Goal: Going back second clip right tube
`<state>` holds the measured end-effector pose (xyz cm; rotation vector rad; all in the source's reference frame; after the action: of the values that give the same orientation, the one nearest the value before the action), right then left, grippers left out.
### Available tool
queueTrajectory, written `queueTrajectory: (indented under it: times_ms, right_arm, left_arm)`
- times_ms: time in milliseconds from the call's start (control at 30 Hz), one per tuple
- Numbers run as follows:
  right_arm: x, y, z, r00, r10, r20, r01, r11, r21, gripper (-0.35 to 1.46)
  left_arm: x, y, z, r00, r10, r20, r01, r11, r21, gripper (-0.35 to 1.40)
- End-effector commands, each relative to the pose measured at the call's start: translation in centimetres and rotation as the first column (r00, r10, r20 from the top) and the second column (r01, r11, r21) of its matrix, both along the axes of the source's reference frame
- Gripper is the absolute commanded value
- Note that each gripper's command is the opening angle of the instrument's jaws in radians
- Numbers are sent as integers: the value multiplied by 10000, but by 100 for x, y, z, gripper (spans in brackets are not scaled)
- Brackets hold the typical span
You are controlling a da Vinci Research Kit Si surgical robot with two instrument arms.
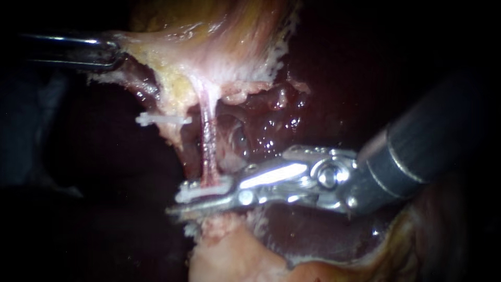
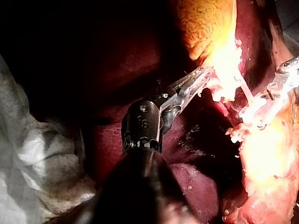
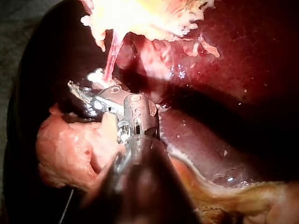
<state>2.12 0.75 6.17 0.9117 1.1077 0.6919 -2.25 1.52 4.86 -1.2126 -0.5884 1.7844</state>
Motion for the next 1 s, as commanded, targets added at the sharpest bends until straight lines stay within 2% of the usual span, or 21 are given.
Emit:
queueTrajectory:
  times_ms: [33, 100, 233, 400, 633, 767, 900, 1000]
  right_arm:
    - [0, -1, 4, 10000, -91, 29, 92, 9987, -506, 46]
    - [-1, -2, 11, 9991, -237, 348, 283, 9899, -1390, 47]
    - [-12, 0, 24, 9927, -516, 1087, 829, 9479, -3075, 50]
    - [-43, 8, 23, 9922, -580, 1104, 992, 9037, -4166, 50]
    - [-97, 26, -1, 9918, -791, 1003, 1187, 8610, -4946, 50]
    - [-133, 39, -17, 9915, -748, 1069, 1207, 8367, -5342, 50]
    - [-160, 48, -27, 9910, -642, 1173, 1185, 8279, -5482, 50]
    - [-173, 51, -29, 9908, -686, 1171, 1224, 8241, -5530, 50]
  left_arm:
    - [0, 0, 0, 10000, 0, -3, 0, 10000, -2, -35]
    - [0, 0, 0, 10000, 0, -3, 0, 10000, -2, -35]
    - [0, 0, 0, 10000, 0, -3, 0, 10000, -2, -35]
    - [1, 0, 0, 10000, 3, -1, -3, 10000, -2, -35]
    - [1, 0, -1, 10000, 5, -1, -5, 10000, -2, -35]
    - [1, 0, -1, 10000, 5, 0, -5, 10000, -2, -35]
    - [1, -1, -1, 10000, 6, 0, -6, 10000, -2, -35]
    - [1, -1, 0, 10000, 4, -2, -4, 10000, -4, -35]
